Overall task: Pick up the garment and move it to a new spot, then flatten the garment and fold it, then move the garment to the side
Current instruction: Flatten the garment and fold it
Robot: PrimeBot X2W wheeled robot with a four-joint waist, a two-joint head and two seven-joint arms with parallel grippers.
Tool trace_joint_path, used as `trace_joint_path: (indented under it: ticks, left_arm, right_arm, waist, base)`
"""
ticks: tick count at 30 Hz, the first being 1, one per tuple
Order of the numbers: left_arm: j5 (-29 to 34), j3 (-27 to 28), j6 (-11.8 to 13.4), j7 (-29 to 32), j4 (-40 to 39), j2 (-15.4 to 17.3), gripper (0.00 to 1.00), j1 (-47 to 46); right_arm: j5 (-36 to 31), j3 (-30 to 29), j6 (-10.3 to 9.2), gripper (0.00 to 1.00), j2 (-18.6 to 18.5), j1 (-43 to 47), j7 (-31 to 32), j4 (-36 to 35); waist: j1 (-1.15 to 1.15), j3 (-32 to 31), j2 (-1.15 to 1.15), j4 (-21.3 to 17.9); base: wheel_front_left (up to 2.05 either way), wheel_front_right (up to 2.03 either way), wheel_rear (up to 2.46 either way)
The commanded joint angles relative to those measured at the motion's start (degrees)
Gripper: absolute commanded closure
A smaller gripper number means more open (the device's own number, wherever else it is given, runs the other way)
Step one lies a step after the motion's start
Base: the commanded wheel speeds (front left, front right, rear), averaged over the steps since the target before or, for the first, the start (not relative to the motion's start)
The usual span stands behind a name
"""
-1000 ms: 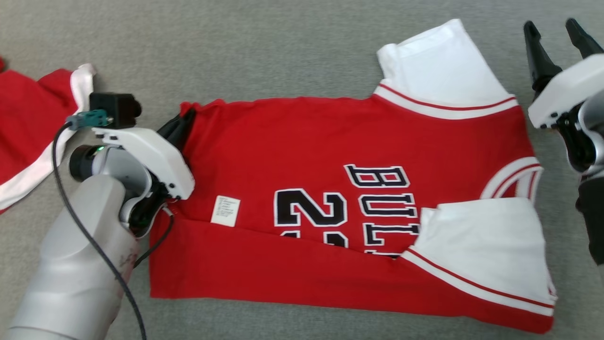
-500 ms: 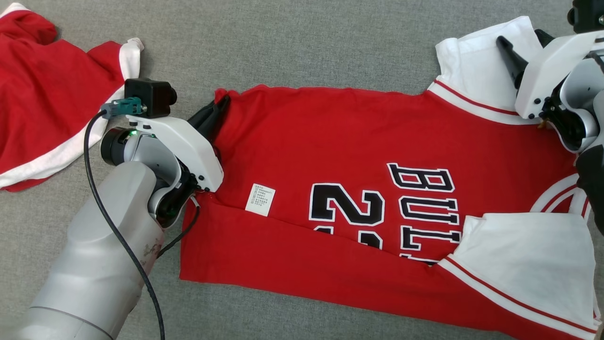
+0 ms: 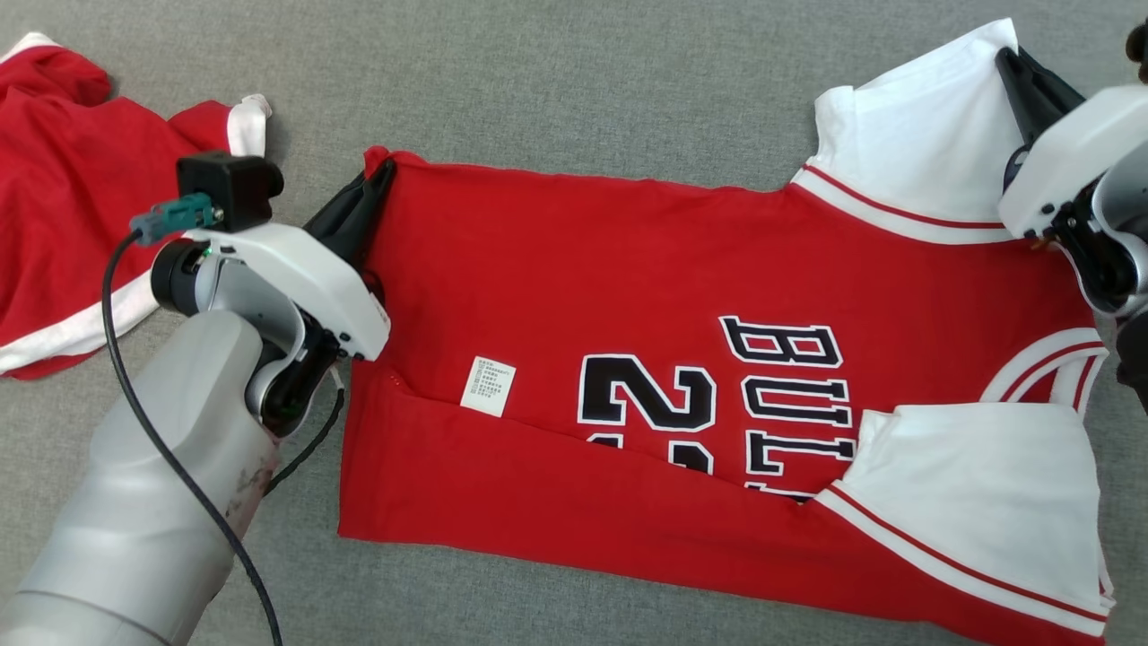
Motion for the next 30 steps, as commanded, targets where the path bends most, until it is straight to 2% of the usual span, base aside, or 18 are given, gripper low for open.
trace_joint_path:
  ticks: [1,8,11,18,24,30]
  left_arm:
    - [0.0,0.1,-0.1,-1.0,-0.7,1.1,1.00,1.2]
    - [-0.9,1.5,2.3,-3.2,-8.1,4.8,1.00,7.7]
    - [-1.9,2.2,2.9,-3.4,-11.3,5.8,1.00,10.5]
    - [-4.1,5.2,8.2,-3.2,-23.6,11.4,1.00,20.1]
    - [-5.9,7.3,12.9,-2.5,-33.5,15.5,1.00,27.8]
    - [-8.7,8.3,15.9,-1.4,-39.2,17.1,1.00,34.7]
  right_arm:
    - [0.9,0.6,0.01,1.00,-1.7,1.8,-1.9,-2.1]
    - [7.1,3.5,0.01,1.00,-6.3,12.2,-4.3,-16.1]
    - [9.1,3.4,0.02,1.00,-7.1,16.3,-4.2,-20.6]
    - [13.4,-1.5,0.01,1.00,-10.7,30.6,-3.6,-33.4]
    - [13.5,-7.1,0.02,1.00,-9.5,42.3,-2.2,-42.2]
    - [12.3,-13.1,0.02,1.00,-6.0,53.0,1.4,-48.4]
  waist:
    - [0.00,-0.7,0.00,-0.5]
    - [0.00,-2.9,0.00,-2.7]
    - [0.00,-3.6,0.00,-3.3]
    - [0.00,-5.3,0.00,-5.2]
    - [0.00,-6.9,0.00,-6.1]
    - [0.00,-8.1,0.00,-6.9]
  base:
    - [0.00,0.00,0.00]
    - [0.00,0.00,0.00]
    - [0.00,0.00,0.00]
    - [0.00,0.00,0.00]
    - [0.00,0.00,0.00]
    - [0.00,0.00,0.00]
